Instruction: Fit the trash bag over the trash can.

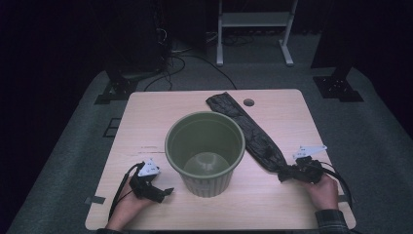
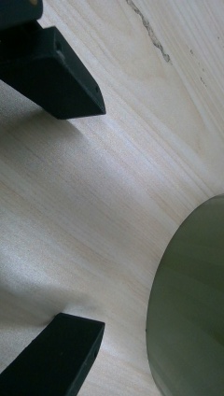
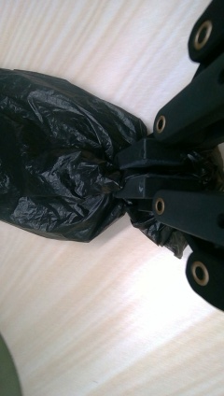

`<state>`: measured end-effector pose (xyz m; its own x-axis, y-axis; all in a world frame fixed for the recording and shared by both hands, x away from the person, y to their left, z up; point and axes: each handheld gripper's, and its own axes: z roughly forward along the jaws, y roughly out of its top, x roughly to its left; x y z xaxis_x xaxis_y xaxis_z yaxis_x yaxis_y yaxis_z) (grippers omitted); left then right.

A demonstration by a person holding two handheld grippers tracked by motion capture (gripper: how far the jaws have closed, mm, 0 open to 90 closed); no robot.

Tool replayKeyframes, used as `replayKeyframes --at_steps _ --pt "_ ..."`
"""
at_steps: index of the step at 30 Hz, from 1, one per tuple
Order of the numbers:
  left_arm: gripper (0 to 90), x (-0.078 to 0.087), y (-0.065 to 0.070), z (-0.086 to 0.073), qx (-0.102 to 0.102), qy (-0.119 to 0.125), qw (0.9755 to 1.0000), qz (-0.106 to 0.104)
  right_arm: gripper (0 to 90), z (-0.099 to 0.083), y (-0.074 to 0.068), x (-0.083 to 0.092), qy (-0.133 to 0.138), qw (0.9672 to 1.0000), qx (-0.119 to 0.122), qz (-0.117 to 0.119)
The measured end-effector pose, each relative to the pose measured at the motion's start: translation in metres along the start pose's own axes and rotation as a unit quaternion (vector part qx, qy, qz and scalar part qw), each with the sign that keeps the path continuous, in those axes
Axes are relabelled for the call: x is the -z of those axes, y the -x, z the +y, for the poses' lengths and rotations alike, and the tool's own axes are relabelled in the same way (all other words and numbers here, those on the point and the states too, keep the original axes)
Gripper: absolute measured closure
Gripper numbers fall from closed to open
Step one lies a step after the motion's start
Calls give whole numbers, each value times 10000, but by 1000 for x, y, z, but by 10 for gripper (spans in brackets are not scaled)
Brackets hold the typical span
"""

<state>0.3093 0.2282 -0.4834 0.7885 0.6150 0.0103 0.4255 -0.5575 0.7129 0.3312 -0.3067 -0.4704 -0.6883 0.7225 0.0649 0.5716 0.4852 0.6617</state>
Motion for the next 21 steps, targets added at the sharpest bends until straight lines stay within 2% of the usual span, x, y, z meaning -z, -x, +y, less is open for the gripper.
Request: replayKeyframes --at_steps 16,18,19,21 --pt "0 0 0 0 -8 -2 10000 1 857 -42 -11 38 -85 9998 -121 -121" --pt "0 0 0 0 -8 -2 10000 2 835 -48 -12 43 -86 9997 -150 -159" --pt "0 0 0 0 -8 -2 10000 1 796 -50 -12 45 -84 9997 -158 -187" --pt "0 0 0 0 -7 -1 10000 2 612 -51 -12 50 27 9993 -212 -310"
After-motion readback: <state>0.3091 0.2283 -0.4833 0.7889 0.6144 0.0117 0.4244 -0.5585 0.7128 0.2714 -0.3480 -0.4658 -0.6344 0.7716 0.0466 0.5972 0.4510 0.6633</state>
